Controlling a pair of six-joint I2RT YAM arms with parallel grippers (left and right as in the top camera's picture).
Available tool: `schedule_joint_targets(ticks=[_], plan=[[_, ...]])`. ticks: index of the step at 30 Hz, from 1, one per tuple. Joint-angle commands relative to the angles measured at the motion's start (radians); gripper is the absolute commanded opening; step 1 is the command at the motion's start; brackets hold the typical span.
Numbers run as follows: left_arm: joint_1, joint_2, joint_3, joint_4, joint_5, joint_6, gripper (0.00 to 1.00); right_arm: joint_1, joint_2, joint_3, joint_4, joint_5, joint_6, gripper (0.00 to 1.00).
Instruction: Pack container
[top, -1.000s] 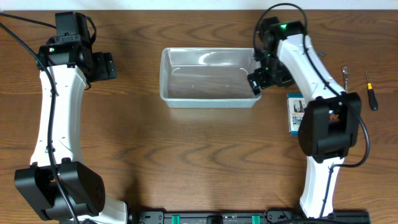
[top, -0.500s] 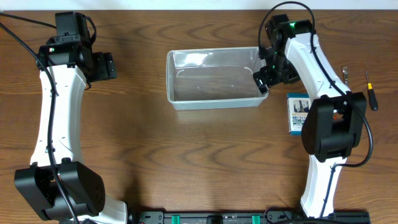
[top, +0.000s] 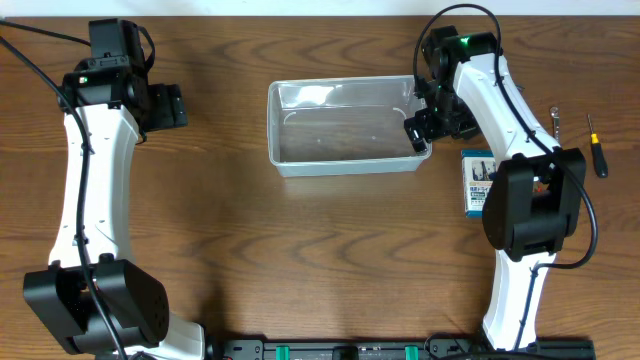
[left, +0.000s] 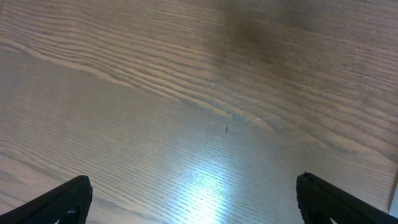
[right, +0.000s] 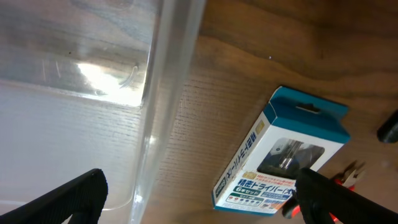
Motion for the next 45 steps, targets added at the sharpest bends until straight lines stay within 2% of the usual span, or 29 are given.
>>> schedule_joint_targets(ticks=[1,8,20,33,45], plan=[[0.004,-0.003,0.010,-0.002,-0.011,-0.010,0.98,0.002,0.006,0.021,-0.001,0.008,0.077,0.99],[0.004,-0.002,-0.022,-0.001,-0.011,-0.010,0.98,-0.008,0.006,0.021,-0.018,0.011,0.188,0.99],[0.004,-0.001,-0.032,0.000,-0.011,-0.010,0.98,-0.008,0.006,0.021,-0.071,0.037,0.257,0.99],[0.004,-0.001,-0.032,-0.001,-0.011,-0.010,0.98,-0.008,0.006,0.021,-0.049,0.037,0.253,0.99],[0.004,-0.001,-0.032,-0.001,-0.011,-0.011,0.98,-0.008,-0.002,0.021,-0.094,0.037,0.271,0.99]])
